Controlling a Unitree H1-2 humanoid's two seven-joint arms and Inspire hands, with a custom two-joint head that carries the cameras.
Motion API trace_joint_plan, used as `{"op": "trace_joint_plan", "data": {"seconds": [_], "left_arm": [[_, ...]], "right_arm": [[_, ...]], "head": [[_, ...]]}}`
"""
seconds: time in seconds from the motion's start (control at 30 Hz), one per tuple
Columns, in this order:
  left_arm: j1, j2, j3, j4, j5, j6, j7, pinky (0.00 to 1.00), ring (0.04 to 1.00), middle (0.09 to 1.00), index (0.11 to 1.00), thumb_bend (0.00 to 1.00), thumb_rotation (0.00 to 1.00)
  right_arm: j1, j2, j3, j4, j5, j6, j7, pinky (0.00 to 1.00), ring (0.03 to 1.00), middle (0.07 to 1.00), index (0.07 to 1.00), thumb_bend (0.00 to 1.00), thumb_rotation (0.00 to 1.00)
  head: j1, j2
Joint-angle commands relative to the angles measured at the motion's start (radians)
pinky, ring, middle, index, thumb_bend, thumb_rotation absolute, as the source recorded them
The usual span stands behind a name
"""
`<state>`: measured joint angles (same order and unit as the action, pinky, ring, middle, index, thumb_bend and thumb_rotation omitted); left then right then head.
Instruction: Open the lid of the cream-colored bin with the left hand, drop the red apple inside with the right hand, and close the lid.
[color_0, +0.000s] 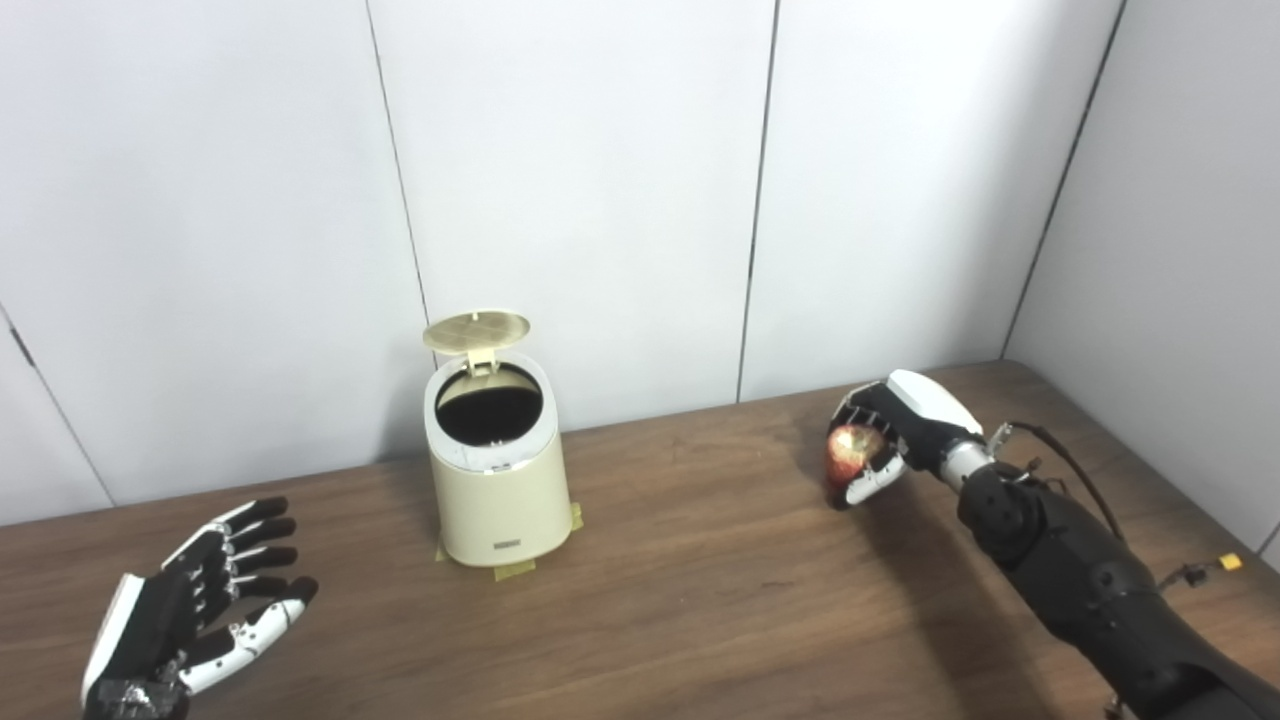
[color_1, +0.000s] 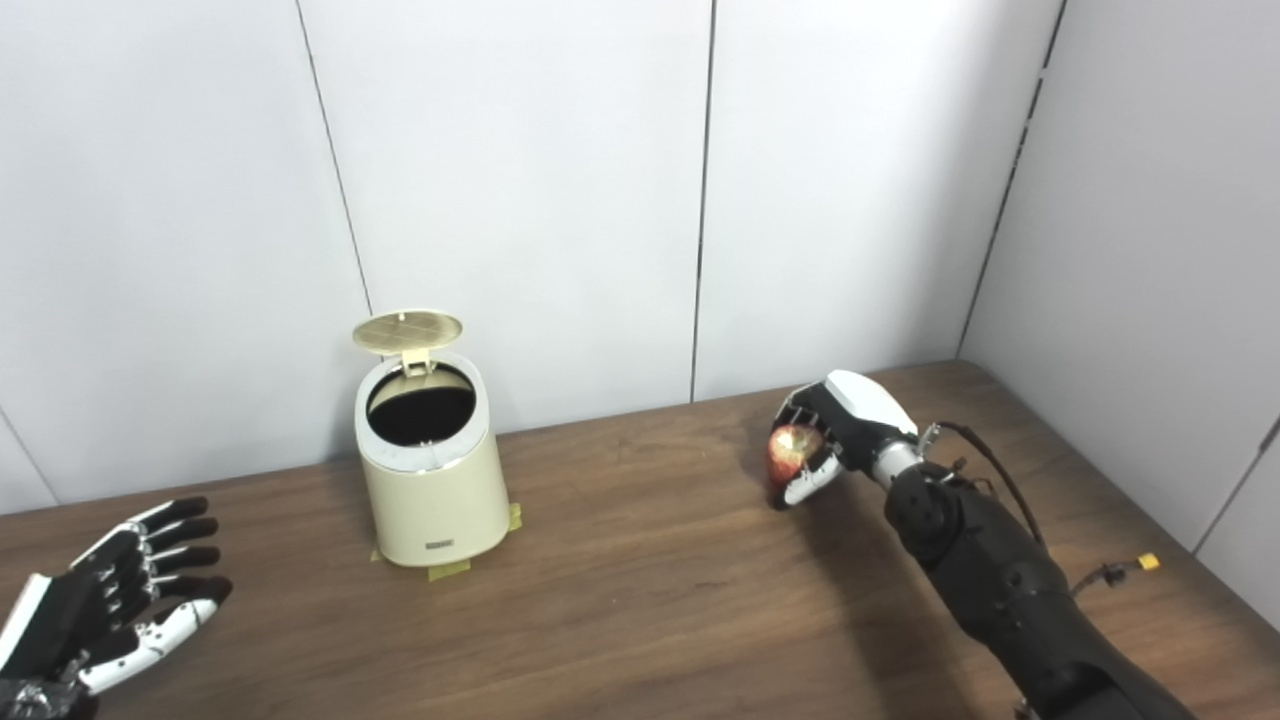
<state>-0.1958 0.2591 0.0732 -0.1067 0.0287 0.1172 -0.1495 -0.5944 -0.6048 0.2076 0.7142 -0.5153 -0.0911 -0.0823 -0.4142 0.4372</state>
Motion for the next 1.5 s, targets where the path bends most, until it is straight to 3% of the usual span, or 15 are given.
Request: {"op": "trace_joint_plan", "data": {"seconds": [0.0,0.1,0.27,0.5,0.63,0.8,0.97,1.17,1.47], "left_arm": [[-0.035,0.009,-0.001,-0.033,0.003,-0.022,0.008,0.68,0.737,0.783,0.815,0.47,0.00],[-0.036,0.006,-0.002,-0.025,0.000,-0.029,0.008,0.66,0.727,0.773,0.804,0.48,0.00],[-0.038,0.003,-0.009,-0.004,0.001,-0.054,0.008,0.65,0.719,0.769,0.804,0.48,0.00],[-0.036,-0.009,-0.023,0.030,0.022,-0.102,0.018,0.65,0.697,0.756,0.805,0.51,0.00],[-0.035,-0.020,-0.031,0.062,0.036,-0.127,0.026,0.65,0.697,0.751,0.796,0.56,0.00],[-0.037,-0.036,-0.041,0.100,0.046,-0.164,0.039,0.64,0.689,0.741,0.787,0.61,0.04],[-0.038,-0.053,-0.054,0.107,0.069,-0.168,0.051,0.64,0.681,0.734,0.785,0.63,0.12],[-0.040,-0.076,-0.058,0.113,0.076,-0.166,0.058,0.65,0.695,0.734,0.786,0.65,0.16],[-0.040,-0.099,-0.059,0.104,0.076,-0.162,0.061,0.63,0.695,0.735,0.787,0.66,0.16]], "right_arm": [[-0.022,-0.033,0.006,-0.025,-0.044,-0.022,-0.046,0.43,0.421,0.493,0.500,0.52,0.00],[-0.007,-0.025,-0.010,-0.104,-0.060,-0.021,-0.082,0.44,0.433,0.482,0.497,0.52,0.00],[0.007,0.031,-0.077,-0.335,0.017,0.074,0.013,0.55,0.502,0.489,0.470,0.52,0.00],[-0.034,0.137,-0.103,-0.476,0.068,0.096,0.052,0.47,0.481,0.461,0.491,0.52,0.00],[-0.062,0.207,-0.111,-0.542,0.086,0.182,0.083,0.45,0.475,0.478,0.478,0.52,0.00],[-0.105,0.270,-0.107,-0.524,0.111,0.159,0.089,0.41,0.455,0.488,0.482,0.52,0.00],[-0.134,0.336,-0.094,-0.524,0.109,0.208,0.088,0.39,0.447,0.481,0.491,0.52,0.00],[-0.167,0.429,-0.102,-0.473,0.142,0.206,0.059,0.38,0.436,0.463,0.511,0.52,0.00],[-0.211,0.501,-0.101,-0.363,0.147,0.195,0.013,0.37,0.449,0.476,0.492,0.52,0.00]], "head": [[0.006,0.001],[0.017,0.001],[0.050,-0.003],[0.126,-0.005],[0.183,-0.009],[0.248,-0.012],[0.306,-0.014],[0.343,-0.014],[0.379,-0.013]]}}
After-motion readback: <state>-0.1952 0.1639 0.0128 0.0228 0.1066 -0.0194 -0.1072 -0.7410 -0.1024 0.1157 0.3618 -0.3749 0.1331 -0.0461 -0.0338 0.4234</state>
